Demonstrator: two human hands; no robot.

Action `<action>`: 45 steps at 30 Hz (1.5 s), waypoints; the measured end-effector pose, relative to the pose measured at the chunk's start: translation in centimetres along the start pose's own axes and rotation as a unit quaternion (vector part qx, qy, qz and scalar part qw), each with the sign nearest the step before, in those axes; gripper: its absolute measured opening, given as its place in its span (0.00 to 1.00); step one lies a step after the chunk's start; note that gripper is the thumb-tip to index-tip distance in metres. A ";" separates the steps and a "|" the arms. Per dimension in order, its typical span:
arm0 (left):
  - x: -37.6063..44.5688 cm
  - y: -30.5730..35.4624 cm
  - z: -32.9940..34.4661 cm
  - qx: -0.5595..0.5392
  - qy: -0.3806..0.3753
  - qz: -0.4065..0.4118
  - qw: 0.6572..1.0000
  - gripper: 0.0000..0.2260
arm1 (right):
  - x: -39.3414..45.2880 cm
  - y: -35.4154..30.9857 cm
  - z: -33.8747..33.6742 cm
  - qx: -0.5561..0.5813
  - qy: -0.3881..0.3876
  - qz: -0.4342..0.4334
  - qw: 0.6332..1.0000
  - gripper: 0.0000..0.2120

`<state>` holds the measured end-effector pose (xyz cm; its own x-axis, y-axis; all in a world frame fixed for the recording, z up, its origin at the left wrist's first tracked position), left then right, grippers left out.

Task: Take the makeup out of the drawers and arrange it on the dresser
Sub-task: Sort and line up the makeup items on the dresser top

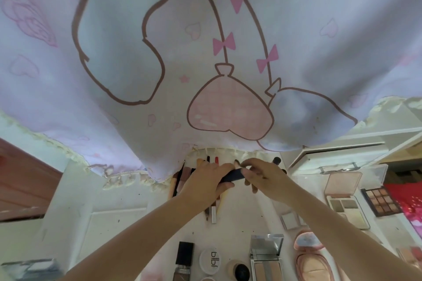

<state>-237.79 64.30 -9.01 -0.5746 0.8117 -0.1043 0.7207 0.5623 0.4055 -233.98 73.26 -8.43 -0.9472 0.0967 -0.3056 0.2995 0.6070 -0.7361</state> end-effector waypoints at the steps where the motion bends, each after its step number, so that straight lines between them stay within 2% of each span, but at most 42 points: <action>1: -0.1 0.1 -0.4 -0.015 0.005 0.001 1.000 0.15 | 0.0 -0.2 -0.1 0.016 0.006 -0.001 1.000 0.04; 4: -0.4 -0.6 -2.0 -0.055 0.019 -0.034 0.998 0.14 | -0.1 0.0 -1.2 0.079 0.038 0.021 0.996 0.05; 9: -1.1 -0.3 -3.3 -0.016 -0.003 -0.004 1.000 0.11 | -1.0 -0.3 -1.9 0.116 0.032 0.005 0.993 0.07; 14: -2.8 -3.7 -6.1 -0.012 0.058 -0.068 0.996 0.11 | -2.1 2.0 -6.6 0.279 0.141 0.040 0.949 0.11; 17: -3.2 -4.0 -6.3 -0.024 0.071 -0.074 0.994 0.10 | -2.3 1.8 -6.8 0.282 0.125 0.041 0.950 0.12; 27: -2.3 -1.1 -5.0 -0.051 0.061 -0.018 0.997 0.10 | -1.6 0.1 -2.7 0.263 0.041 0.028 0.964 0.09; 31: -2.1 -0.8 -4.3 -0.045 0.046 0.002 0.998 0.10 | -1.6 0.3 -0.9 0.225 -0.008 0.034 0.974 0.06; 34: -1.9 -1.1 -3.6 -0.066 0.037 0.000 0.997 0.09 | -1.5 0.8 0.6 0.117 -0.033 0.040 0.992 0.04; 36: -1.6 -1.5 -2.9 -0.071 0.019 -0.005 0.997 0.09 | -1.3 1.4 1.1 0.014 -0.016 0.036 0.999 0.07; 40: -0.5 -1.8 0.0 -0.056 -0.056 -0.016 0.997 0.10 | -0.6 2.9 3.2 -0.204 0.011 0.014 0.979 0.13; 45: 1.3 -0.5 3.9 -0.061 -0.121 0.004 0.991 0.09 | -0.4 7.0 5.7 -0.241 -0.005 0.091 0.966 0.13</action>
<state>-237.43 65.69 -12.89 -0.4493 0.8382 -0.3090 0.6638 0.5447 0.5125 -230.84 72.98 -16.93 -0.8818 0.2314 -0.4110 0.3715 0.8776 -0.3029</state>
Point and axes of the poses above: each hand's wrist, its own x-axis towards the middle knuckle, its own z-axis out of the palm, y = z × x, the point moved 9 cm from there along x, towards the middle knuckle, and after that the axes turned 2 degrees about z, right-handed, at the moved point
